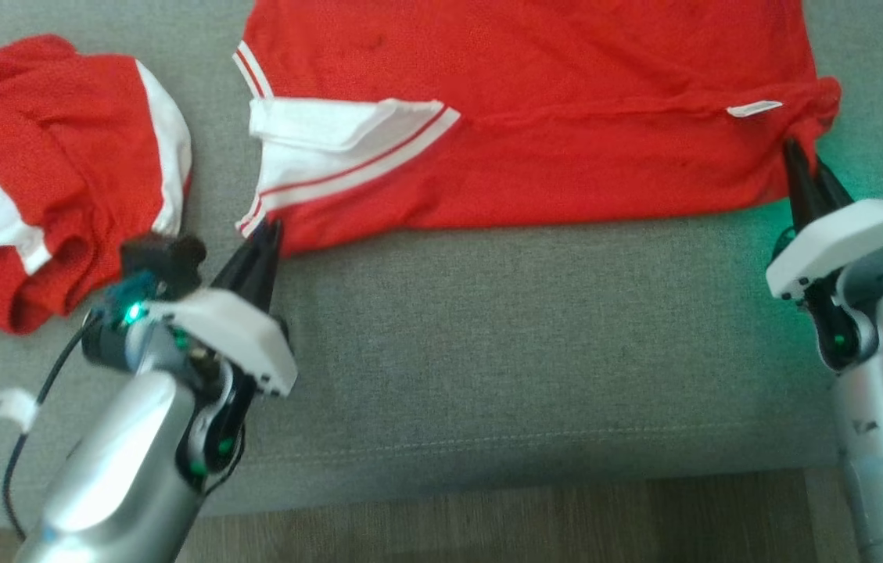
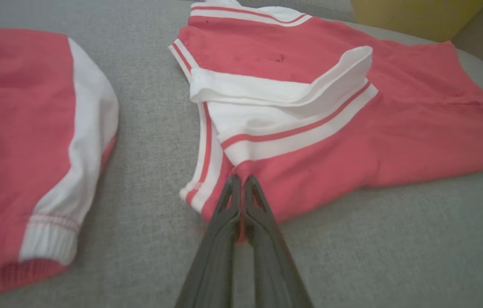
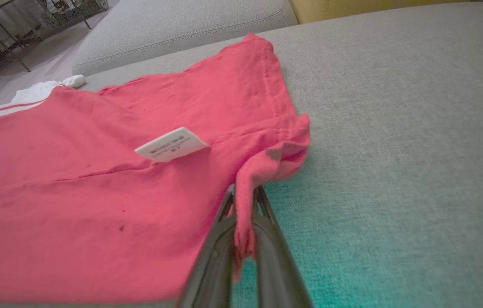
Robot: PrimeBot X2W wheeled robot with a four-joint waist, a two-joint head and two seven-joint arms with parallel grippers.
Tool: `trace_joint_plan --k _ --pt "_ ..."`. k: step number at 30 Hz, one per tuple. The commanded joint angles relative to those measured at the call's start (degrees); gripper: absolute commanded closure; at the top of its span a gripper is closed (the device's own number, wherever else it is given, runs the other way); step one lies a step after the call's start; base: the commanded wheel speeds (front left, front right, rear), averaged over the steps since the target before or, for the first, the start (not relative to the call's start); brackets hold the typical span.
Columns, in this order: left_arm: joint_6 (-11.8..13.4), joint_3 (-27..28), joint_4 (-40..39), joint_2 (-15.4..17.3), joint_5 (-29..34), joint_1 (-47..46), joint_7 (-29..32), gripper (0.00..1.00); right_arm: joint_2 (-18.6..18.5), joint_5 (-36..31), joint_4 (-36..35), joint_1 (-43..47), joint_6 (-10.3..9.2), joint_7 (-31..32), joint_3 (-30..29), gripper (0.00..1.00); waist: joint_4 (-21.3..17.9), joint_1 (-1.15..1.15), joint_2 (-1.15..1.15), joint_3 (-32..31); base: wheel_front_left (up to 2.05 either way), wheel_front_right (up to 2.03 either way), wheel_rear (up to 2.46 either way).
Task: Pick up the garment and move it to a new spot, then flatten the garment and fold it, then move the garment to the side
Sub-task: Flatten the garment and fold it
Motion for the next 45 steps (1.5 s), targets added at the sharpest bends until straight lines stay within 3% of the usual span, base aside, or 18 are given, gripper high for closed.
trace_joint_plan --k 1,13,22,23,24,25,26,27,28,29,37,41,45 --pt "0.42 2.94 -3.35 2.71 -0.8 0.72 0.04 1.0 -1.41 1.46 -2.48 1.25 -0.02 0.23 1.64 1.0 0.3 0.0 0.0 -0.84 0.0 0.0 0.0" --pt "4.04 4.93 -18.89 7.5 -5.22 12.62 5.57 1.0 -9.93 12.51 -9.19 13.3 -0.02 3.39 8.1 1.0 0.29 0.0 0.0 -3.41 0.0 0.0 0.0" --pt "6.39 2.85 -25.66 9.21 -6.51 19.21 10.58 1.0 -13.14 14.22 -14.21 19.93 -0.02 7.47 6.41 1.0 -0.24 0.0 0.0 -3.52 0.0 0.0 0.0" --pt "6.51 2.58 -25.54 9.4 -6.65 19.71 11.13 1.0 -13.0 13.34 -14.04 20.13 -0.02 7.5 5.55 0.69 -0.41 0.0 0.0 -3.79 0.0 0.0 0.0" --pt "6.51 2.58 -25.54 9.4 -6.65 19.71 11.13 1.0 -13.0 13.34 -14.04 20.13 -0.02 7.5 5.55 0.69 -0.41 0.0 0.0 -3.79 0.0 0.0 0.0" --pt "6.66 2.31 -25.2 9.61 -6.67 20.15 11.64 1.0 -12.67 12.02 -13.68 20.16 -0.02 7.19 4.57 0.17 -0.57 0.0 0.0 -4.14 0.0 0.0 0.0" --pt "6.86 2.1 -24.7 9.67 -6.67 20.5 11.95 1.0 -12.08 10.62 -13.19 20.2 -0.02 6.8 3.6 0.0 -0.64 0.0 0.0 -4.6 0.0 0.0 0.0" --pt "7.1 1.97 -24.18 9.64 -6.64 20.78 12.07 0.75 -11.25 9.37 -12.75 20.25 -0.02 6.26 2.59 0.0 -0.68 0.0 0.0 -5.04 0.0 0.0 0.0" --pt "7.28 1.88 -23.71 9.5 -6.82 21.07 12.21 0.04 -10.35 8.12 -12.57 20.32 -0.02 5.48 1.64 0.0 -0.69 0.0 0.0 -5.46 0.0 0.0 0.0" --pt "7.55 1.95 -23.25 9.35 -6.99 21.36 12.2 0.0 -9.5 6.49 -12.44 20.48 -0.02 4.55 0.46 0.0 -0.72 0.0 0.0 -5.98 0.0 0.0 0.0" --pt "9.39 8.46 -27.26 10.39 -5.88 17.25 6.06 0.0 -2.74 -4.47 -20.75 21.07 -0.02 -1.3 -3.36 0.0 -1.84 0.0 0.0 -6.36 0.0 0.0 0.0" --pt "6.94 10.18 -27.61 12.64 -4.38 5.2 7.98 0.0 0.7 -5.97 -25.56 19.59 -0.02 -0.83 -1.0 0.0 -2.1 0.0 0.0 -3.57 0.0 0.0 0.0" --pt "1.83 9.55 -21.36 13.19 -6.12 -9.77 14.19 0.0 2.1 -6.42 -28.68 17.24 -0.02 0.49 2.36 0.0 -2.85 0.0 0.0 1.05 0.0 0.0 0.0"
